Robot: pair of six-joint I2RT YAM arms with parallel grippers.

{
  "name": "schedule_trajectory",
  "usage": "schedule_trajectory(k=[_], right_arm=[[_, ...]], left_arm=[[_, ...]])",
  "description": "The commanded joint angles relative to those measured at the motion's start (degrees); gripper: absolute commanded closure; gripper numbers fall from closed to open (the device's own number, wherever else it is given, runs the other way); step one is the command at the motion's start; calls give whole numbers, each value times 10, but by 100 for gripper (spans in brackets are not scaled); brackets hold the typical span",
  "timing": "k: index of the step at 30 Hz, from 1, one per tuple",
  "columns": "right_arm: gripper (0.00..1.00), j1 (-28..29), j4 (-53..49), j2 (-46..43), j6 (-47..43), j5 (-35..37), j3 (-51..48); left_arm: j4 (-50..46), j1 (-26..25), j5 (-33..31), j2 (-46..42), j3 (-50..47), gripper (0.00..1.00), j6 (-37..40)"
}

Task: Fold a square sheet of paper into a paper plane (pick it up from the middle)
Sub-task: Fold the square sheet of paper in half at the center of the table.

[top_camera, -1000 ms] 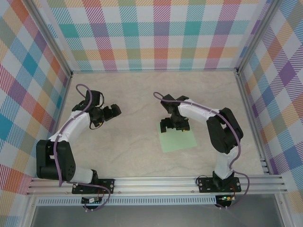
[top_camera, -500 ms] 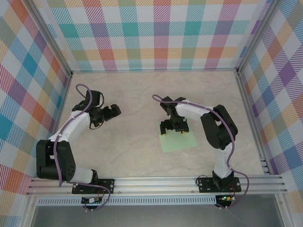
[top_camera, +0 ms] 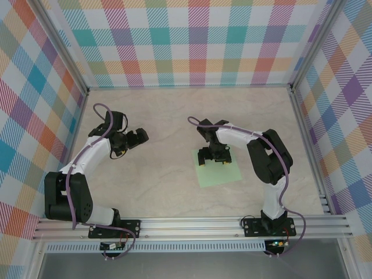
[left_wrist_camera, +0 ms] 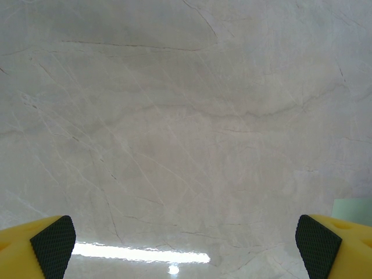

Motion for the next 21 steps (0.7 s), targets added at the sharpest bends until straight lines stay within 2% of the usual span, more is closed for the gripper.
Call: schedule_trajectory(k=[1,21], right_arm=[[10,-3,18,38,17,9,-41],[28,-3,27,22,32,22,-42]], left_arm=[[-16,7,8,7,19,0,6],[-22,7,9,3,18,0,4]])
